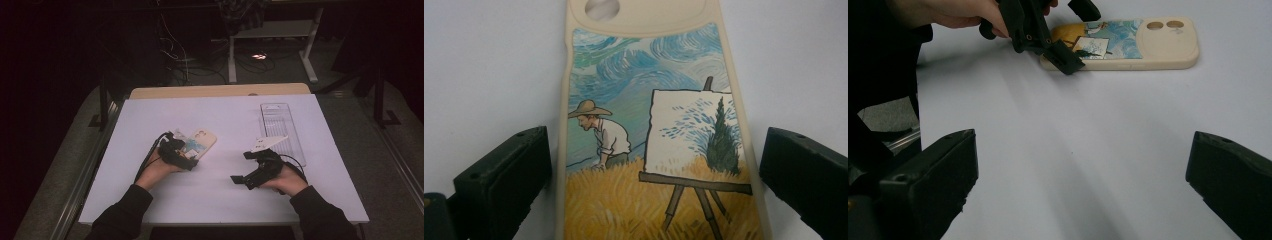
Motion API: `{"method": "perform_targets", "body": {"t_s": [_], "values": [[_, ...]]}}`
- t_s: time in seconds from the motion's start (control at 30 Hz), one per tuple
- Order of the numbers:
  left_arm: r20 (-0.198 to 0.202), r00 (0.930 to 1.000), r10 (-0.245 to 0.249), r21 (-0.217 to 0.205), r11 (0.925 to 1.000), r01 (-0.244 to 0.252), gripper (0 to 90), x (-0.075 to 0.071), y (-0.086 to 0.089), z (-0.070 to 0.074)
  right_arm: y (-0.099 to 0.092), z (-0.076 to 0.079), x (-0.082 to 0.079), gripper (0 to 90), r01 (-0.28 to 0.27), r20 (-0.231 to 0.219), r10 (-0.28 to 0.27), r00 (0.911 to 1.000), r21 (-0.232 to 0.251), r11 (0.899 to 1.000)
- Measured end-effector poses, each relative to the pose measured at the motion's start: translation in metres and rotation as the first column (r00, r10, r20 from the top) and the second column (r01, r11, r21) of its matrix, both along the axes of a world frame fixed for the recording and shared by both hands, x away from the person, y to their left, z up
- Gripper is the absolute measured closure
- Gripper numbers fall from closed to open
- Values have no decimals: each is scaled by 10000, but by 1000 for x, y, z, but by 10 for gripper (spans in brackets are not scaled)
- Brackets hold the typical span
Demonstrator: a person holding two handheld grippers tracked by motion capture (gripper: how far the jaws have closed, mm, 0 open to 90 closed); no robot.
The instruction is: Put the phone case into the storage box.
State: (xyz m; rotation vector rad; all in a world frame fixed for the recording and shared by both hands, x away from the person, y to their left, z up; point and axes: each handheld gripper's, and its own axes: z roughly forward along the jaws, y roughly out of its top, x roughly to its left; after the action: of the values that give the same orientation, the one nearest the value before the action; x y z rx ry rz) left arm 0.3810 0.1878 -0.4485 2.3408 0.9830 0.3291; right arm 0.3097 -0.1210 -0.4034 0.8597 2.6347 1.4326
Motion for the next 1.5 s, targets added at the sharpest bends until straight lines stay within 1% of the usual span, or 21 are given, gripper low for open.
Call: {"method": "perform_targets", "body": {"t_s": [0.2, 0.23, 0.3, 0.53, 0.67, 0.83, 1.0, 1.1, 1.23, 1.4, 1.43, 1.5], "values": [[10, 10000, -2, 24, 10000, 2, 1, 0, 0, 0, 0, 0, 0, 0, 9, 28, -9, 10000, -27, 10000], [-13, 10000, 6, 6, 10000, -6, 1, 0, 0, 0, 0, 0, 0, 0, 15, -43, -15, 10000, -28, 10000], [-28, 10000, 13, 2, 10000, -13, 4, 0, 0, 0, 0, 0, 0, 0, 9, -46, -10, 10000, -32, 10000], [77, 10000, 44, -101, 9999, -43, 69, -3, 2, 1, 0, 0, 0, 0, -21, 2, 21, 10000, -38, 10000], [193, 9998, 42, -61, 10000, -41, 83, -3, 2, 1, 0, 0, -1, 0, -21, -8, 21, 10000, -52, 10000], [210, 9997, 86, -98, 9999, -84, 88, -4, 3, 1, 0, 0, -1, 0, -17, -8, 17, 10000, -51, 10000], [178, 9997, 164, -50, 9999, -163, 97, -4, 2, 2, 0, 0, -1, 0, -15, -3, 15, 10000, -62, 10000], [65, 9997, 224, -13, 9997, -224, 102, -4, 2, 3, 0, 0, -1, 0, -6, -4, 6, 10000, -51, 10000], [26, 9995, 322, -105, 9994, -322, 109, -4, 1, 3, 0, 0, -1, 0, 12, -47, -13, 10000, -43, 10000], [-154, 9998, 158, -81, 9998, -159, 116, -2, 3, 5, 0, 0, 0, 0, 11, 12, -11, 10000, -11, 10000], [-160, 9994, 295, -348, 9989, -301, 117, -2, 2, 4, 0, 0, 0, 0, 15, 9, -15, 10000, -7, 10000], [-214, 9997, 135, -211, 9997, -140, 118, -1, 5, 6, 0, 0, 0, 0, 9, 7, -9, 10000, -18, 10000]]}}
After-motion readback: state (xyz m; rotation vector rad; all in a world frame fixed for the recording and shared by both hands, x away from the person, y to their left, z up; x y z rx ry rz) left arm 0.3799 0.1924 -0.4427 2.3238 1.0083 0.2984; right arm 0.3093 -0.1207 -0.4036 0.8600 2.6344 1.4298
